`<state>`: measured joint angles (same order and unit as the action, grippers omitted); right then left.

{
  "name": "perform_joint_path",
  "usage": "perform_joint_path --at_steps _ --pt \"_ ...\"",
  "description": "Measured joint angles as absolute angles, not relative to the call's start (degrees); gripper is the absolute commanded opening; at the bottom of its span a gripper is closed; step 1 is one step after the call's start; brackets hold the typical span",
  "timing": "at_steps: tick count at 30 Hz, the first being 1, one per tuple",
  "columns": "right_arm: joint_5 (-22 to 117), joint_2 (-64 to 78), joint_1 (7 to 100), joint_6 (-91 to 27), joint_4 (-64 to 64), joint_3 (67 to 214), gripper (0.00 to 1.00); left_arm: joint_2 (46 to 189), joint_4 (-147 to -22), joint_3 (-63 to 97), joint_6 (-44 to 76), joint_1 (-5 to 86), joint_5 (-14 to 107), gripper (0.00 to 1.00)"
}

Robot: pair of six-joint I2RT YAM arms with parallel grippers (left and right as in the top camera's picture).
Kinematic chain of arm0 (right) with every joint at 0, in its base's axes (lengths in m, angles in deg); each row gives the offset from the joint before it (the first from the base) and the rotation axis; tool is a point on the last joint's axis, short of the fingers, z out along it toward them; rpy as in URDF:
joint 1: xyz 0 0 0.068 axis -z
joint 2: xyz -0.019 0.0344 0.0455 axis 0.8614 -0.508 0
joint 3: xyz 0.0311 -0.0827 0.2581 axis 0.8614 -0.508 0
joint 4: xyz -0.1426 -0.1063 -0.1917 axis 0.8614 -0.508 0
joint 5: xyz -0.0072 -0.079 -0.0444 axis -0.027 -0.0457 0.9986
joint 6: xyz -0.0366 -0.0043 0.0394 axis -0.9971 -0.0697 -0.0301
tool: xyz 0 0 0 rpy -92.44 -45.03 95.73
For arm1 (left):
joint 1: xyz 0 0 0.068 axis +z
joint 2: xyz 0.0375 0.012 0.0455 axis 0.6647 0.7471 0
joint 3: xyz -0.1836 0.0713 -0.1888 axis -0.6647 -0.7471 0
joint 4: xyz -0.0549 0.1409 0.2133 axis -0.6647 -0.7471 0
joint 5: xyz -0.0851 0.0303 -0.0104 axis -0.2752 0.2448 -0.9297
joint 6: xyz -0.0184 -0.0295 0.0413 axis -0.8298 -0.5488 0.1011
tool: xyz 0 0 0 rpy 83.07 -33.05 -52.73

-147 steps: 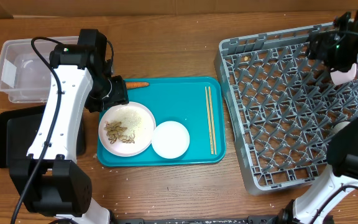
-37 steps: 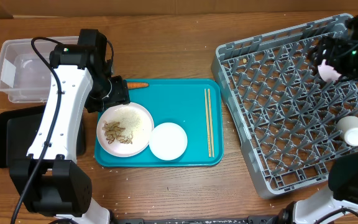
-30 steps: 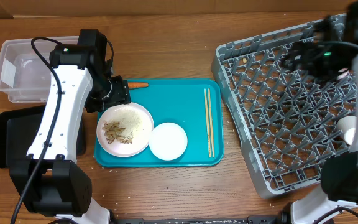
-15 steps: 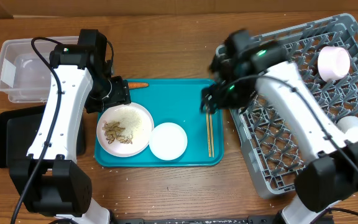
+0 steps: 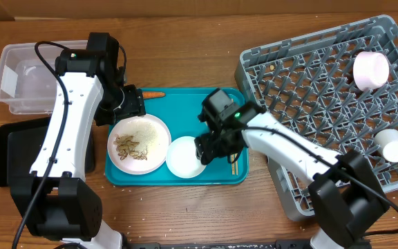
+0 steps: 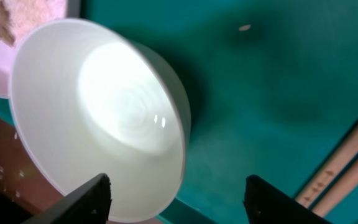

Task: Sort waste into correct bins and load items into the dishwasher
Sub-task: 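Move the right gripper left to the white bowl on the tray, then grasp the white bowl's rim with the right gripper and lift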

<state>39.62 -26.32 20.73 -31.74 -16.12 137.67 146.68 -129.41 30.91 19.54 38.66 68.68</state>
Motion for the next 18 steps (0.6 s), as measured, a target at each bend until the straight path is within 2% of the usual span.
perform_joint_path --at_steps 1,2,6,8,18 --pt "40.4 -26.3 20.2 -30.4 -15.0 136.9 0.59 146.7 -129.4 30.9 19.5 38.7 68.7 0.73" --pt "41.2 -26.3 19.6 -29.1 -13.9 136.0 0.49 146.7 -129.4 30.9 19.5 38.7 68.7 0.73" --pt "44.2 -26.3 18.7 -24.6 -12.3 134.4 0.35 146.7 -129.4 30.9 19.5 38.7 68.7 0.74" --pt "45.1 -26.3 18.7 -23.6 -11.9 134.3 0.24 146.7 -129.4 30.9 19.5 38.7 68.7 0.73" --pt "46.3 -26.3 18.7 -18.1 -12.0 134.3 0.11 146.7 -129.4 30.9 19.5 38.7 68.7 0.73"
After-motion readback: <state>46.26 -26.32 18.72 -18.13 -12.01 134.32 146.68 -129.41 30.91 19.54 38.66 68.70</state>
